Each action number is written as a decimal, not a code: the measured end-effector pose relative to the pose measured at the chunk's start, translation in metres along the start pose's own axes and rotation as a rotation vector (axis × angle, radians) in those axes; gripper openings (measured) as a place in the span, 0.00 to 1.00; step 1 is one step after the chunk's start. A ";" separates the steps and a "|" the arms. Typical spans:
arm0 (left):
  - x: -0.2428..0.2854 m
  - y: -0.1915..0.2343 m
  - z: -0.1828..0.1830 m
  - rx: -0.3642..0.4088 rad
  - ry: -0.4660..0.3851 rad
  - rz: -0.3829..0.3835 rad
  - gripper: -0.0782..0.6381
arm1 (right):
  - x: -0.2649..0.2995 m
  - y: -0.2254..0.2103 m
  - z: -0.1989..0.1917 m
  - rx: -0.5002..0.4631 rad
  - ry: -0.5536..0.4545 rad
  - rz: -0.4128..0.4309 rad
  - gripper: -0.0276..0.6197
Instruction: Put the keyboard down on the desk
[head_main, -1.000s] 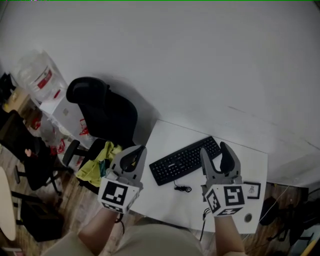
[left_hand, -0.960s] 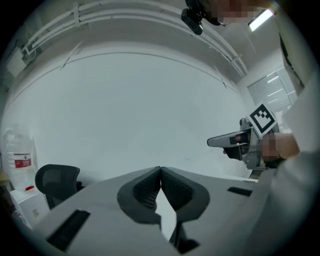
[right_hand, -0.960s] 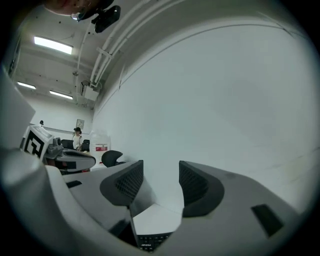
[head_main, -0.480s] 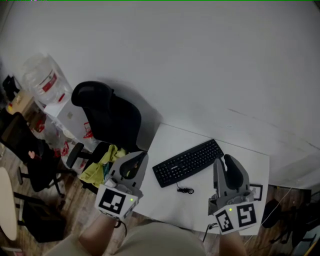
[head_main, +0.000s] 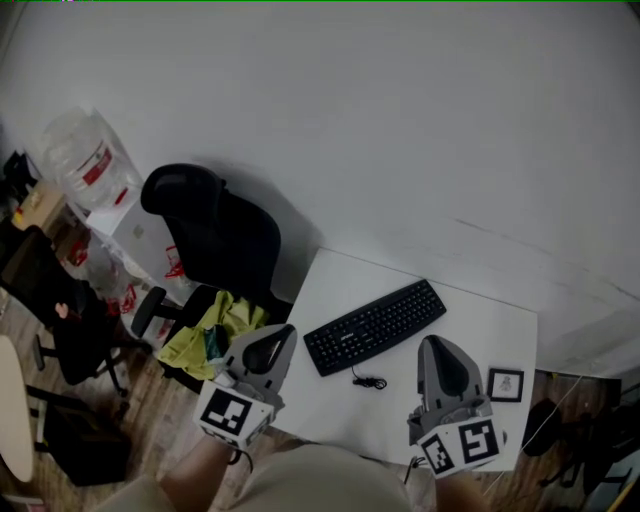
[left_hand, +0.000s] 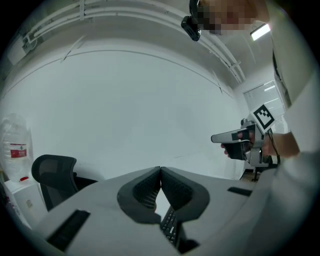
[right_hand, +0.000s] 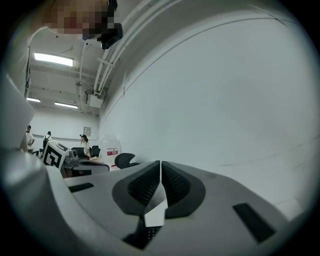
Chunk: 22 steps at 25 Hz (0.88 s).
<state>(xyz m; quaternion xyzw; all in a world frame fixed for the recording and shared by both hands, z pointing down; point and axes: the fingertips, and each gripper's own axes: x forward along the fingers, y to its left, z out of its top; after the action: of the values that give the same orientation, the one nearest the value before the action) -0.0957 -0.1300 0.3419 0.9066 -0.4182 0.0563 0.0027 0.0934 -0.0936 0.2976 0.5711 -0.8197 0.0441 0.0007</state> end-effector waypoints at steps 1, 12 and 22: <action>0.000 -0.002 -0.004 -0.008 0.006 -0.002 0.14 | 0.000 0.000 -0.005 0.006 0.011 0.003 0.09; -0.001 -0.013 -0.012 -0.038 0.023 -0.024 0.14 | 0.008 0.004 -0.031 0.022 0.071 0.024 0.08; -0.002 -0.016 -0.013 -0.040 0.027 -0.029 0.14 | 0.007 0.002 -0.033 0.022 0.084 0.022 0.08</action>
<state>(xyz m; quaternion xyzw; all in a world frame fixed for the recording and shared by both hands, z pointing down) -0.0867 -0.1174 0.3555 0.9114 -0.4062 0.0601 0.0271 0.0873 -0.0974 0.3307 0.5595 -0.8248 0.0771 0.0282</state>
